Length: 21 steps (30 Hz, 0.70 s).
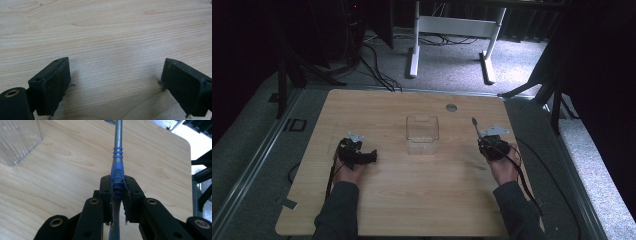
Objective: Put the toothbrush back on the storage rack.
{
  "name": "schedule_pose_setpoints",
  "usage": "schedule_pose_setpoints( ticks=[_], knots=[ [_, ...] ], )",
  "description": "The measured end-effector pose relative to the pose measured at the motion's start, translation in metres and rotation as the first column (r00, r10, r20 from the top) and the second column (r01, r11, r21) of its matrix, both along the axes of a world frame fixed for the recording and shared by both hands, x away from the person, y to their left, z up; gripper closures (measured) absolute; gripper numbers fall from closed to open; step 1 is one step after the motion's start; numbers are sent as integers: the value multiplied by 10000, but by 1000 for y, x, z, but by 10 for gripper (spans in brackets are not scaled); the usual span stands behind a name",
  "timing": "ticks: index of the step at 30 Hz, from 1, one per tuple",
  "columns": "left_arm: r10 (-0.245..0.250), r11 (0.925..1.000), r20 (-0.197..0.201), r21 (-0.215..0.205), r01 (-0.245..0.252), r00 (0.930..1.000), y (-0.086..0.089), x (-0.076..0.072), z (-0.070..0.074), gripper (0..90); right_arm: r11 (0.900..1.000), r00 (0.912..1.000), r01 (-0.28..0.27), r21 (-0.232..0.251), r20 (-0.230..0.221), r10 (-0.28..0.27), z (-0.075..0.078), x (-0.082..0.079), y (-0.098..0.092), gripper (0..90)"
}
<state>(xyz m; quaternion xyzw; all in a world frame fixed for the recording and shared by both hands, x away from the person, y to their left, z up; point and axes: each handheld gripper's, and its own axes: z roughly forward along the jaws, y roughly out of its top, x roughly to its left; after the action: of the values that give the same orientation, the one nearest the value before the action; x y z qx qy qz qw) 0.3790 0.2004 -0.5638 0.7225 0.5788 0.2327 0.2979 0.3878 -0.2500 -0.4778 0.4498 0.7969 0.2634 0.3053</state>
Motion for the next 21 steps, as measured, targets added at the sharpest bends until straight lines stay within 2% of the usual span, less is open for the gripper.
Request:
schedule_pose_setpoints(
  ticks=[13,21],
  knots=[
    [1,10000,2,-2,-1,10000,0,0,0,92,9989,9969,26,471,787,-63,1,1,0,785],
    [4,10000,1,-5,-4,10000,0,0,0,91,9964,9935,129,835,1119,-223,4,3,-1,785]
  ],
)
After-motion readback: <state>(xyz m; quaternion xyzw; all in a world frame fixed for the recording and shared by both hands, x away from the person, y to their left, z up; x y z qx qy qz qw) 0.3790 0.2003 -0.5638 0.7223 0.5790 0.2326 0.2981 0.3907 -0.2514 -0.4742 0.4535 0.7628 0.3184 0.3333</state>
